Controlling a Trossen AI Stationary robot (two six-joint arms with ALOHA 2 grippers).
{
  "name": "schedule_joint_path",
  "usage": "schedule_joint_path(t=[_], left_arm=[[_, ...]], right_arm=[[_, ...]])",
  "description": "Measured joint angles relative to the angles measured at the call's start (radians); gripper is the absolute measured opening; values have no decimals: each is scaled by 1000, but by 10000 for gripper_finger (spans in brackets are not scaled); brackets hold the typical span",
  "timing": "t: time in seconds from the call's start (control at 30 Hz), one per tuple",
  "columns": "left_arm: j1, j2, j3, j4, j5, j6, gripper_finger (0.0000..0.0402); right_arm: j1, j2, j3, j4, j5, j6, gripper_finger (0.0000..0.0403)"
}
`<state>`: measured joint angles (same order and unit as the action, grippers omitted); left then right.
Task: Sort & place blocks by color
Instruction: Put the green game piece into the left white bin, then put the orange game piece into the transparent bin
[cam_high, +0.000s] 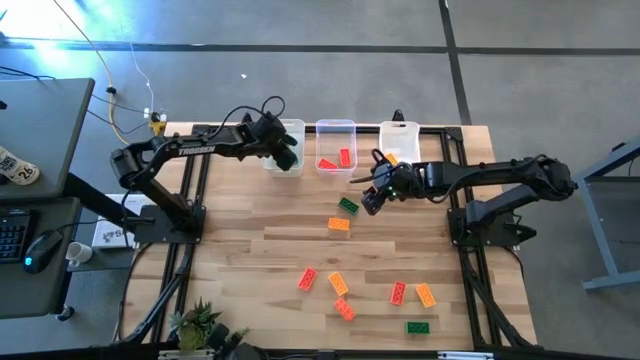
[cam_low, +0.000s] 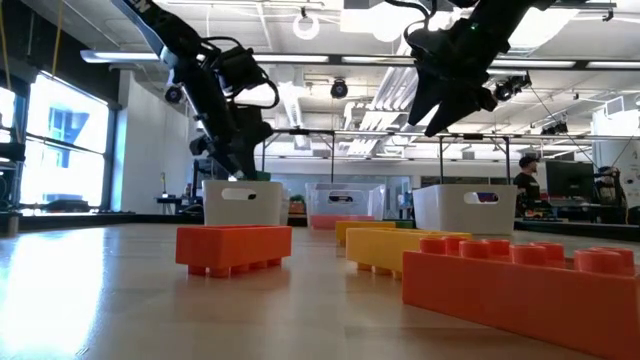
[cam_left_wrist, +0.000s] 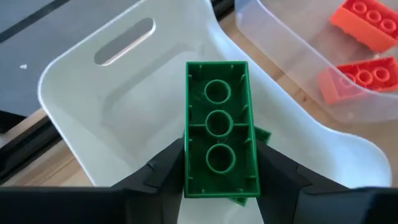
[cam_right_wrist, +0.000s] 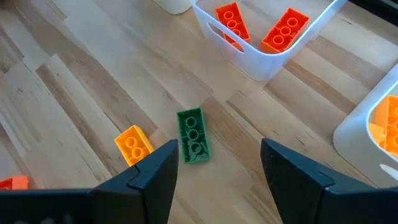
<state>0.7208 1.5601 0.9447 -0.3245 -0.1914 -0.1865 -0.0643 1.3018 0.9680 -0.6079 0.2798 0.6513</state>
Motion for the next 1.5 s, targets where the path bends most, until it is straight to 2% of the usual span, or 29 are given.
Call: schedule_joint_path(t=[0.3,0.5,0.93,1.1,1.33,1.5], left_arm=[[-1,0,0,0,-11,-2,200],[-1,-1,0,0,20,15,212],[-83,-71,39,-32,34,41,213],[-148,-99,39,-74,33,41,213],[-219,-107,39,-87,31,33,213],[-246,-107,39,-87,24,32,213]], right_arm=[[42,0,0,0,0,28,216],[112,0,0,0,-5,69,216],[223,1,0,-8,-232,164,216],[275,1,0,-57,-256,307,221],[348,1,0,-116,-317,609,226],[404,1,0,-168,-323,842,225]])
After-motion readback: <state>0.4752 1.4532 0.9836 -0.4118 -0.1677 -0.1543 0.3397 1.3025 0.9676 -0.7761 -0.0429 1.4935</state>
